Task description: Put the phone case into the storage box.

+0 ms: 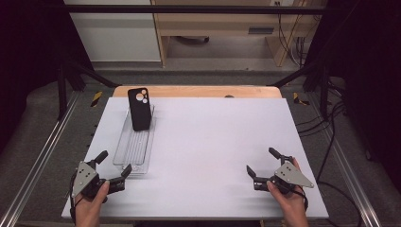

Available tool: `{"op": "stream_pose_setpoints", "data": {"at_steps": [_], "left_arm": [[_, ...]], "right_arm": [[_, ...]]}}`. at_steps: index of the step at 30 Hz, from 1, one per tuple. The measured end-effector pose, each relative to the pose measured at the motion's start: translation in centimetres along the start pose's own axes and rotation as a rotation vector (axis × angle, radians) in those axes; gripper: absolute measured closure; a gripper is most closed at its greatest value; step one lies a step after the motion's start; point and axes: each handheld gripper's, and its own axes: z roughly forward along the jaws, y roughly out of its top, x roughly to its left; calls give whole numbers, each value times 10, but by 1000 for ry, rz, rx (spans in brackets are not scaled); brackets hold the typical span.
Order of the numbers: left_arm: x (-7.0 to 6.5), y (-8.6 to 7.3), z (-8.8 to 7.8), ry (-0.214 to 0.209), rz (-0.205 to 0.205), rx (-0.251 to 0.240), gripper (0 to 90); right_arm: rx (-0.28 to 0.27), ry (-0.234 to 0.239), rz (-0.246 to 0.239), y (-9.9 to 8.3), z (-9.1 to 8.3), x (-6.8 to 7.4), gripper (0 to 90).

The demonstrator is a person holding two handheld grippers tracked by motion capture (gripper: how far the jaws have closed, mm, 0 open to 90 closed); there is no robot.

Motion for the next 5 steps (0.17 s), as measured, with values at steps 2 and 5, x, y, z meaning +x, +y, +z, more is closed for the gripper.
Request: {"op": "stream_pose_setpoints", "data": {"at_steps": [2, 5], "left_arm": [[2, -2, -1, 3, -8, -4, 7], [4, -4, -1, -2, -10, -8, 7]], "right_arm": [[4, -12, 8, -1, 0, -2, 19], [18, -31, 32, -4, 1, -4, 19]]}}
